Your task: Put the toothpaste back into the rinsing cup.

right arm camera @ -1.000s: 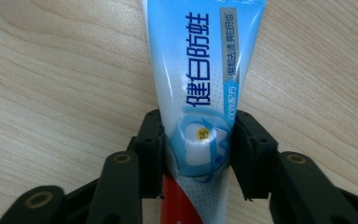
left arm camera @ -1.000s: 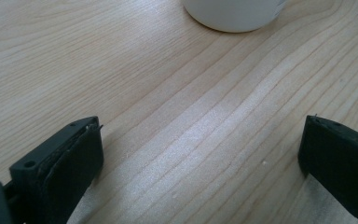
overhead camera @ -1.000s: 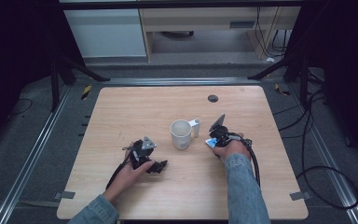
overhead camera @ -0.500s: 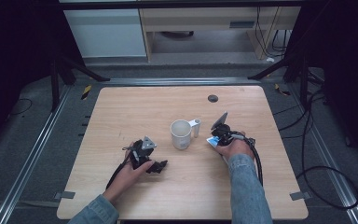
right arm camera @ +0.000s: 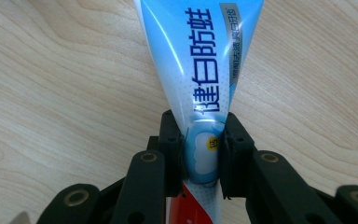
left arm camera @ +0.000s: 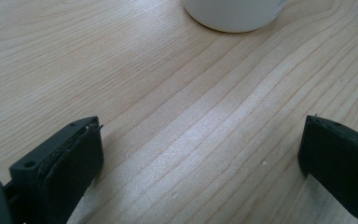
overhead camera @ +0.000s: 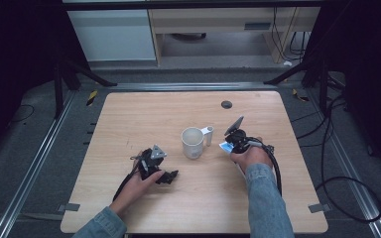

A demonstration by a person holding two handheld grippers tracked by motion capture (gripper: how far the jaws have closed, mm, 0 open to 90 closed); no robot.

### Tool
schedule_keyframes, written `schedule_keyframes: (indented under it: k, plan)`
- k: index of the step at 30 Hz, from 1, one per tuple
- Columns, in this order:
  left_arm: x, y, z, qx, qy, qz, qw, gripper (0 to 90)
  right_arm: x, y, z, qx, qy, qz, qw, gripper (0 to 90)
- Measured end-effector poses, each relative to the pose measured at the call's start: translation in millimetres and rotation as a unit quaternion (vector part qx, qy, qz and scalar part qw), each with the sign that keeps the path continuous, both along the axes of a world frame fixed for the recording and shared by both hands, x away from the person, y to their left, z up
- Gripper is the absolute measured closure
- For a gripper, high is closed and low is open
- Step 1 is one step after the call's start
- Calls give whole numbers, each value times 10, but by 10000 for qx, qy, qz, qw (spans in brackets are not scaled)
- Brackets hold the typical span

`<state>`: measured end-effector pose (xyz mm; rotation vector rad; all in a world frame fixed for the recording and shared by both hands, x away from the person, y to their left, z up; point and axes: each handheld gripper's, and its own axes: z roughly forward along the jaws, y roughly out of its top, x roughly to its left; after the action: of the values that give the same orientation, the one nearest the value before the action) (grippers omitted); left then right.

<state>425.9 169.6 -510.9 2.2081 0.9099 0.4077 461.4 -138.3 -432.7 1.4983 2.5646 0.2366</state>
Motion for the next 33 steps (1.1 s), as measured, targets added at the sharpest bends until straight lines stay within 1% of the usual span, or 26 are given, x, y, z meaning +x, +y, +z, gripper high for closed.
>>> schedule_keyframes:
  k: [2,5,6,7,8,11,12,13,14,15,16,17,18,19,20,21,22,23,26,27,28,29,33]
  plan:
    - [0,0,1,3,3,-1,10000,0,-10,-7,37,-4,-19,66,10000,738]
    - [0,-1,0,3,1,1,10000,0,-26,-2,97,-34,-34,43,10000,738]
    - [0,-1,0,3,1,1,10000,0,-31,-8,121,-56,-62,82,9999,738]
    - [1,-1,1,4,2,0,10000,0,-39,-18,189,-34,-139,66,9999,738]
    - [2,-2,1,4,4,-1,10000,0,-39,-18,189,-34,-139,66,9999,738]
    - [2,-3,1,8,3,5,10000,0,-43,-33,268,38,-279,41,9996,738]
    - [1,-3,1,9,4,5,10000,0,-45,-38,298,84,-348,34,9994,738]
    - [1,-3,1,9,4,5,10000,0,-54,-39,336,171,-473,14,9987,738]
    - [1,-3,1,9,4,5,10000,0,-54,-39,336,171,-473,14,9987,738]
    - [1,-3,1,11,4,6,10000,0,-66,-36,368,262,-561,2,9981,738]
    - [0,-3,1,12,4,7,10000,0,-66,-36,368,262,-561,2,9981,738]
    - [-2,-4,1,5,2,13,10000,0,-86,-33,415,358,-701,7,9969,738]
    - [-2,-4,1,5,2,13,10000,0,-86,-33,415,358,-701,7,9969,738]
    - [-2,-3,0,2,5,7,10000,0,-104,-33,462,477,-808,-3,9956,738]
    - [-3,-4,1,5,2,14,10000,0,-104,-33,462,477,-808,-3,9956,738]
    - [-2,-4,0,-2,5,10,10000,0,-118,-37,505,570,-920,33,9941,738]
    - [-2,-4,0,-2,5,10,10000,0,-118,-37,505,570,-920,33,9941,738]
    - [-2,-4,0,0,6,11,10000,0,-126,-34,532,612,-972,22,9934,738]
    - [-2,-5,0,-2,5,13,10000,0,-149,-49,617,815,-1201,24,9894,738]
    - [-2,-5,0,-3,5,12,10000,0,-166,-59,655,909,-1322,30,9870,738]
    - [-2,-5,0,-3,5,12,10000,0,-166,-59,655,909,-1322,30,9870,738]
    - [-3,-5,0,1,2,18,10000,0,-177,-65,671,958,-1410,43,9854,738]
    - [-2,-4,1,1,6,12,10000,0,-232,-57,736,1155,-1642,66,9796,737]
